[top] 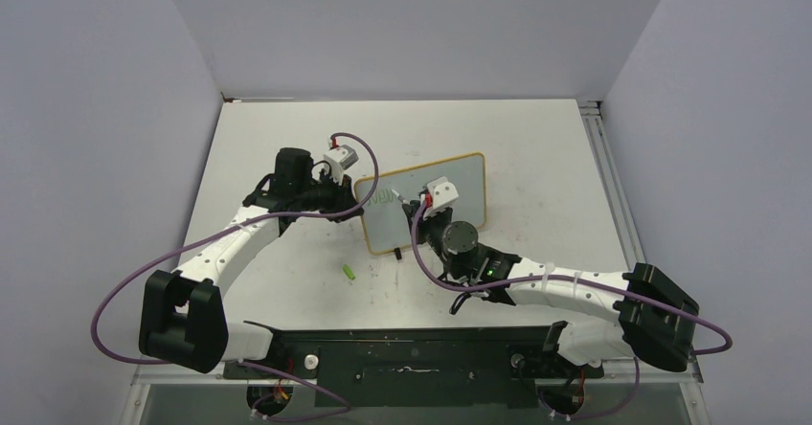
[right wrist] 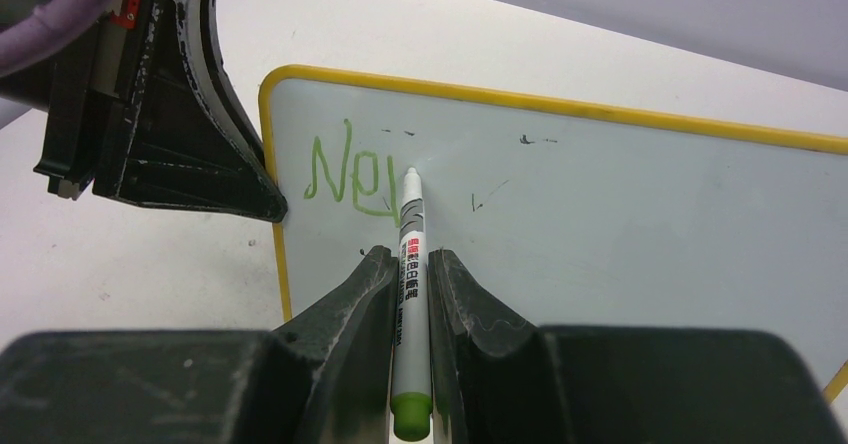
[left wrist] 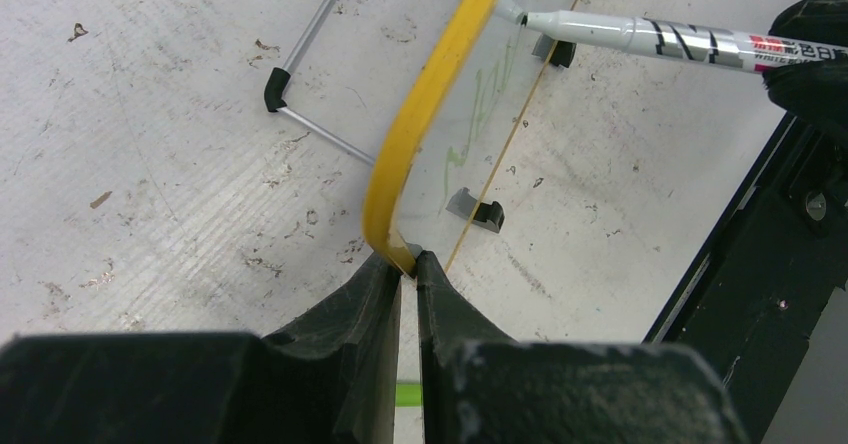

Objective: Write a sentence on the whiteboard

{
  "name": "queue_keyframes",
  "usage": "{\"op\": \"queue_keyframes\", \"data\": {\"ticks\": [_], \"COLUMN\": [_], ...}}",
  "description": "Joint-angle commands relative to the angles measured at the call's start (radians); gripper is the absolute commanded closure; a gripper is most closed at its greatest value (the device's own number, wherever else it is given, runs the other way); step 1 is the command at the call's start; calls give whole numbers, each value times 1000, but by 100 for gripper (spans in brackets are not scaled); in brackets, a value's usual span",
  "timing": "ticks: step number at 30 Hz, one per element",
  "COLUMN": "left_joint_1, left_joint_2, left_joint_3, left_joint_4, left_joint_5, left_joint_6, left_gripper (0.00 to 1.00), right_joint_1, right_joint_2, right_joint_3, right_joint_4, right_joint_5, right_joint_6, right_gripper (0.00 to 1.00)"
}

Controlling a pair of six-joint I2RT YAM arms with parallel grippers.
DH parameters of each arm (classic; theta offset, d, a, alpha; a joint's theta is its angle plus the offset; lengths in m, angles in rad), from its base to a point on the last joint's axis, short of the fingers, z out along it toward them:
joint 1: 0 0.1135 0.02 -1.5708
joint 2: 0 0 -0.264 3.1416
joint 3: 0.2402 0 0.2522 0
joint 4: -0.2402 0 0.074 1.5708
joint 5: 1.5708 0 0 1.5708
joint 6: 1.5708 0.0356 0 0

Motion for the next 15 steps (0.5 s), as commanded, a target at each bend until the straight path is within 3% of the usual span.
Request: {"op": "queue_keyframes", "data": {"ticks": [1, 15], "left_joint_1": [-14, -14], "left_joint_2": [4, 3], "left_joint_3": [37, 37], "left_joint_4": [-22, -21], "left_joint_5": [25, 24], "left_joint_6": [9, 9], "left_gripper": [100, 100], "right_joint_1": [-22, -24], "right_joint_2": [13, 7], "right_joint_3": [46, 7], "right_joint_4": [57, 24], "right_joint_5": [38, 40], "right_joint_6": [-22, 15], "right_gripper": [95, 95]}}
